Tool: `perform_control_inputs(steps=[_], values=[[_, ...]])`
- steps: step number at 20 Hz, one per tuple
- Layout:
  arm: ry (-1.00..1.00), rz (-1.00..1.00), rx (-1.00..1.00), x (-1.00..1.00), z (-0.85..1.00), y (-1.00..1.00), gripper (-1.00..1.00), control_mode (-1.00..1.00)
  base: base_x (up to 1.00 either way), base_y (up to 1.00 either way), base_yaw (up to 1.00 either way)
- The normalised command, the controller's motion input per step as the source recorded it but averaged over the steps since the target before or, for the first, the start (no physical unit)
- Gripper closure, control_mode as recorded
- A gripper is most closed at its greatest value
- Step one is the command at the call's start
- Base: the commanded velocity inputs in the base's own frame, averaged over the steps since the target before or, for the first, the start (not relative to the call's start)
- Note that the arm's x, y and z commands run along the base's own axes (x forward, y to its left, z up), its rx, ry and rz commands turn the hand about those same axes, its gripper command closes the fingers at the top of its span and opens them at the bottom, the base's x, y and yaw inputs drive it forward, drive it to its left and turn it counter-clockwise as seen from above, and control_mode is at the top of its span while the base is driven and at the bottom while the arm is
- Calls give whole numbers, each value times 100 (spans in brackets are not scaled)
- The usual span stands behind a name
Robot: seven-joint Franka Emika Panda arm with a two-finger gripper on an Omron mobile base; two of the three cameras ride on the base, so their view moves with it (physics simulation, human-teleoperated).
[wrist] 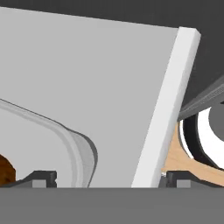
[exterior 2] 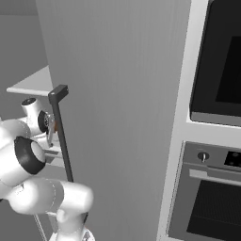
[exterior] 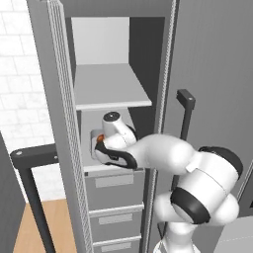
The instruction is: Take the meat container that has the chicken drumstick and place it on the second highest rack of the freezer. Then take the vegetable container that has the tomato and corn and place it on the highest rack of the freezer.
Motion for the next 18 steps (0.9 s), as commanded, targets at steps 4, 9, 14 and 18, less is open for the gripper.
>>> perform_control_inputs(steps=[4,9,14,18], values=[[-10,6,0,-24,6,0,-100,-100,0,0,0],[-14,10,0,-24,66,0,-100,-100,0,0,0],[-21,14,0,-54,47,0,-100,-100,0,0,0],[-8,14,0,-95,51,-8,-100,-100,0,0,0]])
